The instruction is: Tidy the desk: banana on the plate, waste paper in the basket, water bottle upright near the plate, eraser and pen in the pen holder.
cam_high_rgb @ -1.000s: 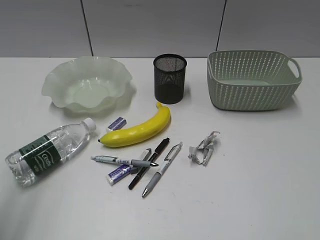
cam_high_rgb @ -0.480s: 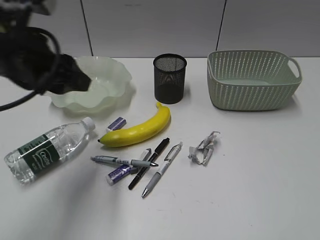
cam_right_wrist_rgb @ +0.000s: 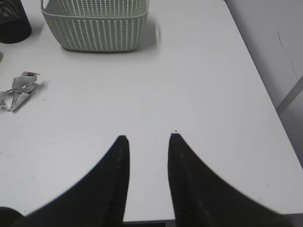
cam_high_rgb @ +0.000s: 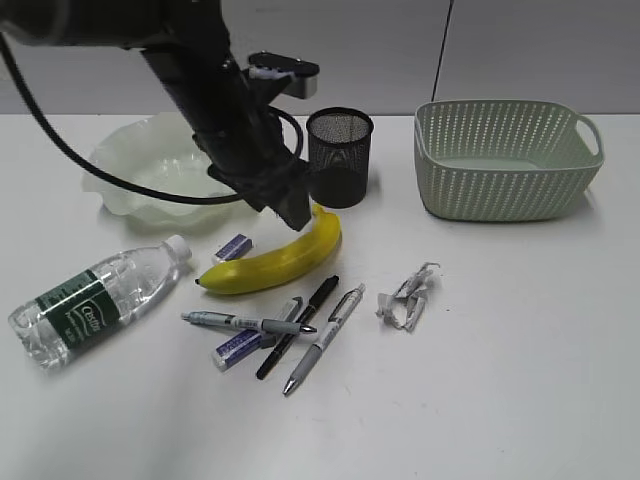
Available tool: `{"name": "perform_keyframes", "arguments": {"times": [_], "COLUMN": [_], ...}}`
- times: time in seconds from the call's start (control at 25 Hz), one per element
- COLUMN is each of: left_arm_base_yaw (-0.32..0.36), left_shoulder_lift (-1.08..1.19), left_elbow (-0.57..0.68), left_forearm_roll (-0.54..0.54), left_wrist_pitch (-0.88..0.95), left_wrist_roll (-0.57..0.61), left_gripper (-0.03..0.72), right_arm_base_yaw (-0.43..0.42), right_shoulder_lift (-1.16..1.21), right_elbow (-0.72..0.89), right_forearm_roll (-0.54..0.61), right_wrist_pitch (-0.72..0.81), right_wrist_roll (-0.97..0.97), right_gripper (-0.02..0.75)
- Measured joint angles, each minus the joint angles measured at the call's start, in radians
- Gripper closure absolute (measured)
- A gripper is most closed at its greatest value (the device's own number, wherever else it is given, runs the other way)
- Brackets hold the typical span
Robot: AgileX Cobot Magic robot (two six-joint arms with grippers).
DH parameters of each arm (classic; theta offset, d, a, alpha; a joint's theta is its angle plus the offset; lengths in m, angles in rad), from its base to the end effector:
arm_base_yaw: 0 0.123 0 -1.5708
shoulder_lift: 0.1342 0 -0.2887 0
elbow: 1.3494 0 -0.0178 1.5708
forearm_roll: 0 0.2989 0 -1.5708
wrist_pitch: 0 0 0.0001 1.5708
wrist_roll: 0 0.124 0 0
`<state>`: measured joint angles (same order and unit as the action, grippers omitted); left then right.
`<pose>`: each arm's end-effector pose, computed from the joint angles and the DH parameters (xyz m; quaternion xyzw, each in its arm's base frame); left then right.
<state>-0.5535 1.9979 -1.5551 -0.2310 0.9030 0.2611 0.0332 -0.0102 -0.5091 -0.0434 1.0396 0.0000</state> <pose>0.3957 -0.2708 0.1644 0.3369 0.9233 -0.1219 0.1381 0.0615 -0.0026 0.2917 -0.0132 0.8422 -0.0127 0.5388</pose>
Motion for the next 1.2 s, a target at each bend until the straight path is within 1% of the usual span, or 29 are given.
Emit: {"name": "perform_keyframes", "arguments": {"times": [0.16, 0.28, 0.44, 0.68, 0.8, 0.88, 0.96, 1.2], "left_arm_base_yaw": [-0.023, -0.043, -0.066, -0.075, -0.075, -0.078, -0.083, -0.121], "left_shoulder_lift": [0.126, 0.189, 0.257, 0.327, 0.341, 0.341, 0.341, 0.341], "left_elbow": [-0.147, -0.209, -0.24, -0.249, -0.249, -0.249, -0.251, -0.288], "left_forearm_roll": [0.001, 0.023, 0.105, 0.163, 0.169, 0.17, 0.17, 0.166], "left_wrist_pitch": [0.068, 0.074, 0.074, 0.054, 0.022, 0.002, -0.004, 0.024], "left_wrist_roll": [0.007, 0.008, 0.008, 0.008, 0.008, 0.008, 0.009, 0.01], "left_gripper": [0.16, 0.14, 0.134, 0.134, 0.171, 0.251, 0.356, 0.358], "right_arm_base_yaw": [0.0, 0.0, 0.0, 0.0, 0.0, 0.0, 0.0, 0.0], "right_shoulder_lift": [0.0, 0.0, 0.0, 0.0, 0.0, 0.0, 0.0, 0.0], "right_elbow": [0.0, 0.0, 0.0, 0.0, 0.0, 0.0, 0.0, 0.0], "right_forearm_roll": [0.0, 0.0, 0.0, 0.0, 0.0, 0.0, 0.0, 0.0], "right_wrist_pitch": [0.0, 0.0, 0.0, 0.0, 0.0, 0.0, 0.0, 0.0], "right_wrist_roll": [0.0, 0.0, 0.0, 0.0, 0.0, 0.0, 0.0, 0.0], "right_gripper": [0.498, 0.498, 0.498, 0.498, 0.498, 0.498, 0.498, 0.498]}}
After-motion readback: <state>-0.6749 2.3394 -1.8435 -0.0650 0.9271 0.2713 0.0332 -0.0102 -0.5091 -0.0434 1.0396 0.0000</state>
